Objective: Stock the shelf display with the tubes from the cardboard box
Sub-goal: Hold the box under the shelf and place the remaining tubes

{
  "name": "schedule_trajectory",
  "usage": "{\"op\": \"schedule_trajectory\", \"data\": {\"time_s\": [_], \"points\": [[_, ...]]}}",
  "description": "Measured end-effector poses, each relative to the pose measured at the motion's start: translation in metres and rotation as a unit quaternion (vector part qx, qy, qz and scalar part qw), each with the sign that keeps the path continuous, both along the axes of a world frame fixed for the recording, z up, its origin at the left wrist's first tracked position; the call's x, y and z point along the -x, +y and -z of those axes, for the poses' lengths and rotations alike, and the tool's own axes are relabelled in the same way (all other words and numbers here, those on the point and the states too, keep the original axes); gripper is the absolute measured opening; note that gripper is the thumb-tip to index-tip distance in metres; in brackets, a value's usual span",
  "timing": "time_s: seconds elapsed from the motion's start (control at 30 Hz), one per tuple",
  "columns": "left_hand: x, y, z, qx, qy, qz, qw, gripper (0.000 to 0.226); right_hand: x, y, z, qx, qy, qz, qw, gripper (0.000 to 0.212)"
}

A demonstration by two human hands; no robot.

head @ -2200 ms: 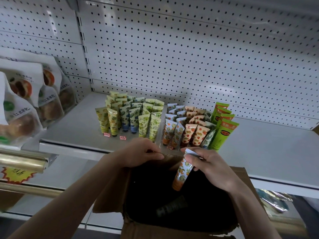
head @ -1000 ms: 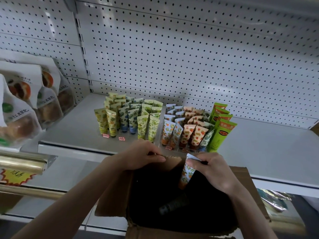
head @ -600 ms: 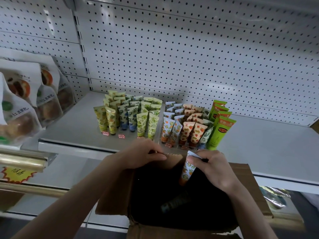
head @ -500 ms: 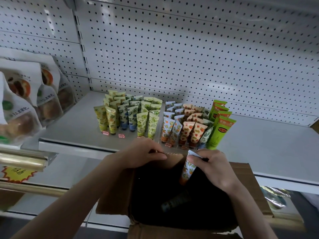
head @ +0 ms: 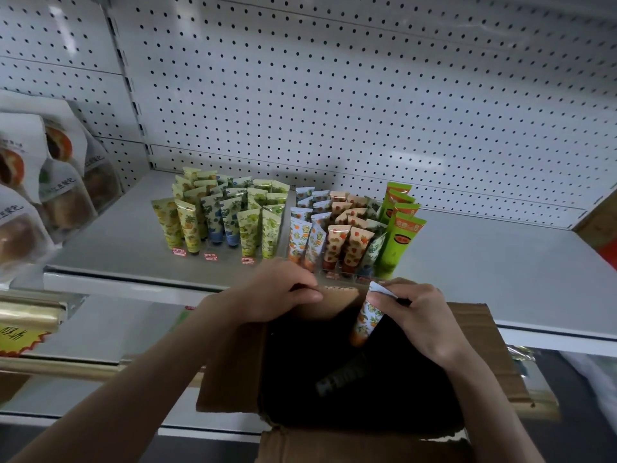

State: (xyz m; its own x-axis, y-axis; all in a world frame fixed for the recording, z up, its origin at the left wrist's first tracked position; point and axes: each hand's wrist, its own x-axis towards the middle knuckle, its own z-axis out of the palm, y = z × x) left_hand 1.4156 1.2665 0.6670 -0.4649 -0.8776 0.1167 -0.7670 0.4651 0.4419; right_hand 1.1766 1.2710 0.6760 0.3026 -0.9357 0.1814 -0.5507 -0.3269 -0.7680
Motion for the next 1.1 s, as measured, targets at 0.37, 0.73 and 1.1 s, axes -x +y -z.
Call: {"op": "schedule_trajectory", "data": {"time_s": [0.37, 0.73, 1.1], "points": [[0.111, 0.004, -0.012, -0.005, 0.026, 0.001, 1.0, 0.035, 0.111, -0.006, -0.018, 0.006, 0.022, -0.002, 1.0, 0.028], [0.169, 0.018, -0.043, 0.082, 0.135, -0.073, 0.985, 0.021, 0.163, -0.019, -0.063, 0.04, 0.003, -0.024, 0.999, 0.022], [0.201, -0.001, -0.061, 0.123, 0.133, -0.204, 0.962, 0.023, 0.168, -0.067, -0.09, 0.056, -0.007, -0.047, 0.997, 0.013]]}}
